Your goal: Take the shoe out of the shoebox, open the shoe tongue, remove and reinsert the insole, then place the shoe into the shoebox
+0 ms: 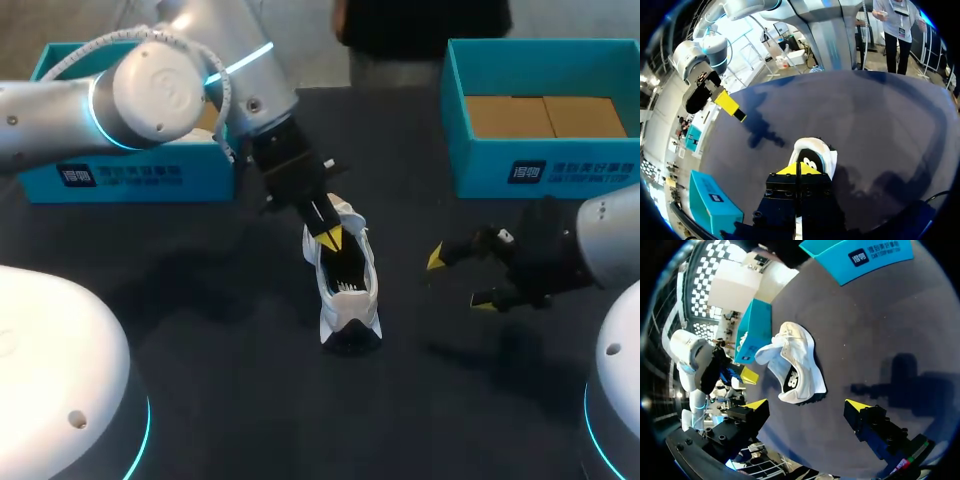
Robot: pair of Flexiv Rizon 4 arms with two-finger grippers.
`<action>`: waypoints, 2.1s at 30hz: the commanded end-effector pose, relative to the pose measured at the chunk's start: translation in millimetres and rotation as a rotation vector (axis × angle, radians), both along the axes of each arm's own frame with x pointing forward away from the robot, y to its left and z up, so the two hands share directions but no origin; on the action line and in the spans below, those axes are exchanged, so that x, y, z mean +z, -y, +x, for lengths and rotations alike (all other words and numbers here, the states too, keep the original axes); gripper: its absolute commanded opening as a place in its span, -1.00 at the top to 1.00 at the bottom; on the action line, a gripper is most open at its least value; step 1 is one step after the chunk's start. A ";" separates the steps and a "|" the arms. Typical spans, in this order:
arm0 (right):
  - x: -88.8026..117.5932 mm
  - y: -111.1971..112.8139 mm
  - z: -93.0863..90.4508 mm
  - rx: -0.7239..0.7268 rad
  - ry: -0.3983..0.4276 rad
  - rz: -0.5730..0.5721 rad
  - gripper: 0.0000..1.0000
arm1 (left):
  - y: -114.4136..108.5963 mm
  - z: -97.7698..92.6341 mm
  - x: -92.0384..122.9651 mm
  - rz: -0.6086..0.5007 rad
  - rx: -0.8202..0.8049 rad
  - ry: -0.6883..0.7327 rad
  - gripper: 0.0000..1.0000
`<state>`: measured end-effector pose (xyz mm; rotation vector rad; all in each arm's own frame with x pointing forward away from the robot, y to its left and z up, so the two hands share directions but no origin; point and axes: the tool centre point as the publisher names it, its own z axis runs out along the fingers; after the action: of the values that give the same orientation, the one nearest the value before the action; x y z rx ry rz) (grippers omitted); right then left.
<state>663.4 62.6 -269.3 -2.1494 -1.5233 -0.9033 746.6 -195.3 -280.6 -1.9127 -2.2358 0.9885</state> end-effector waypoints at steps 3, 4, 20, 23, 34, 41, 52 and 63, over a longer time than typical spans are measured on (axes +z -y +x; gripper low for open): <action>1.8 -0.3 -2.2 -0.003 -0.001 -0.005 -1.00 | 0.8 1.1 0.2 0.006 -0.002 0.000 1.00; 1.8 -0.3 -2.2 -0.003 -0.001 -0.005 -1.00 | 0.8 1.1 0.2 0.006 -0.002 0.000 1.00; 1.8 -0.3 -2.2 -0.003 -0.001 -0.005 -1.00 | 7.6 9.1 -26.4 0.198 -0.120 0.079 1.00; 1.8 -0.3 -2.2 -0.003 -0.001 -0.005 -1.00 | 11.7 12.4 -36.5 0.231 -0.130 0.090 1.00; 1.8 -0.3 -2.2 -0.003 -0.001 -0.005 -1.00 | 20.9 7.5 -64.2 0.273 -0.164 0.147 1.00; 1.8 -0.3 -2.2 -0.003 -0.001 -0.005 -1.00 | 20.1 3.9 -74.9 0.323 -0.153 0.196 1.00; 1.8 -0.3 -2.2 -0.003 -0.001 -0.005 -1.00 | 17.8 6.2 -101.6 0.397 -0.134 0.272 1.00; 1.8 -0.3 -2.2 -0.003 -0.001 -0.005 -1.00 | 13.1 10.2 -125.8 0.427 -0.134 0.262 1.00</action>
<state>662.5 61.5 -268.1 -2.1480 -1.5245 -0.9034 755.2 -205.0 -398.0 -2.0446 -2.1790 0.2206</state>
